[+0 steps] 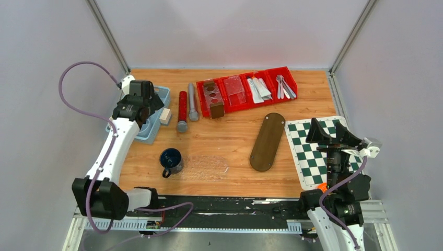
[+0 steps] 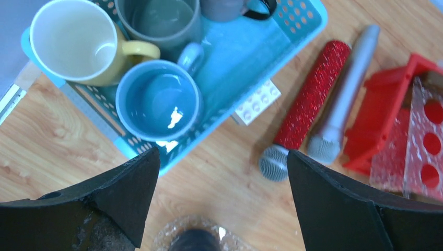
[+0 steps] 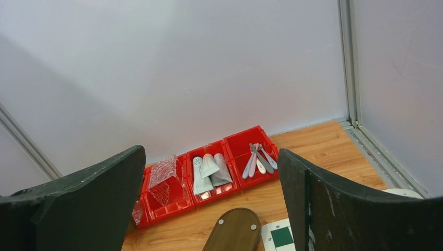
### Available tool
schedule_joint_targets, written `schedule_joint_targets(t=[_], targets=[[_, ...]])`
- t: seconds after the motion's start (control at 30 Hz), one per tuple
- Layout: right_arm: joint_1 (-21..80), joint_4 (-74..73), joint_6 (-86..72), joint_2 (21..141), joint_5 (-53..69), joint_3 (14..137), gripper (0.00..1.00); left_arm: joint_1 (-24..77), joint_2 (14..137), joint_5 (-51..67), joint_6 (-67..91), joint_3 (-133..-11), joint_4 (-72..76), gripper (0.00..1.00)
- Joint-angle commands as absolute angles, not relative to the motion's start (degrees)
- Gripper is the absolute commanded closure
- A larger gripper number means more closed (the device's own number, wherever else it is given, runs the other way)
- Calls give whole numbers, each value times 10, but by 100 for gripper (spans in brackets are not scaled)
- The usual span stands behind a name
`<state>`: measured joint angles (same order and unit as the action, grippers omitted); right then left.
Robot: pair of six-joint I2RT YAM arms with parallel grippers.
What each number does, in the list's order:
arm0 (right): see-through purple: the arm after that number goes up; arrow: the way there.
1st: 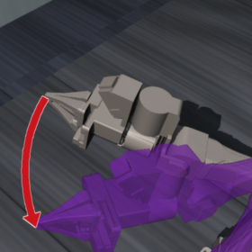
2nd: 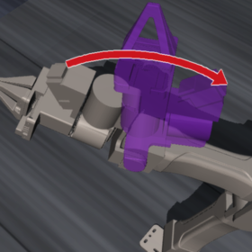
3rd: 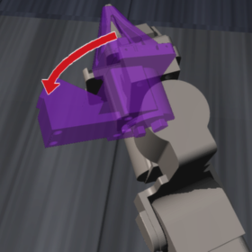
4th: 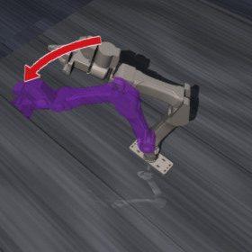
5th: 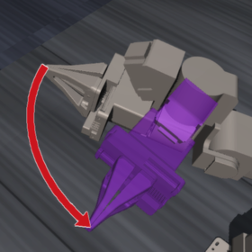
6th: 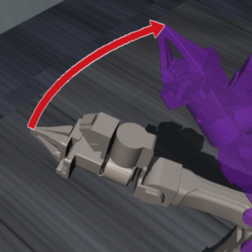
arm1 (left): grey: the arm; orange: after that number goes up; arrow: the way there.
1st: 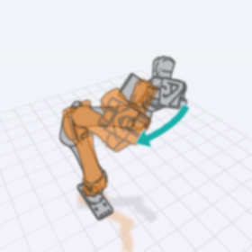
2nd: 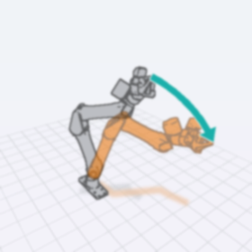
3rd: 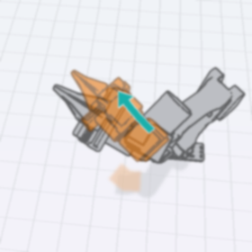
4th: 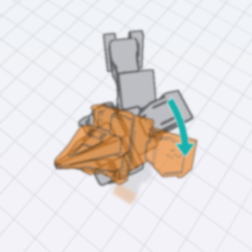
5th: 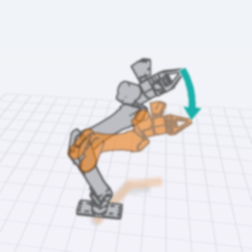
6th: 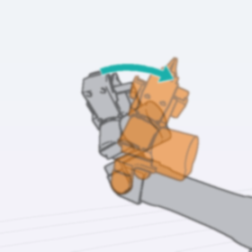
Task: Prepare toiletry sets of a toothbrush and toothpaste on the tray
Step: Pick up the cup from the storage box.
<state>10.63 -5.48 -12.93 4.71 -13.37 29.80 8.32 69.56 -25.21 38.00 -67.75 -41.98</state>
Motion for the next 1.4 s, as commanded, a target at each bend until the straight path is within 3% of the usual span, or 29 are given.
schedule_joint_targets(t=[0.0,0.27,0.77,1.37], targets=[[115,-33,-121,41,-127,294,0,42,734,-237,365,-683,-336,3],[118,-33,-121,38,-123,293,0,-32,855,-217,427,-744,-283,11],[121,-37,-116,45,-122,292,0,-114,1115,-224,430,-1009,-333,34],[121,-37,-108,68,-123,291,0,-136,1271,-200,395,-1095,-367,52]])
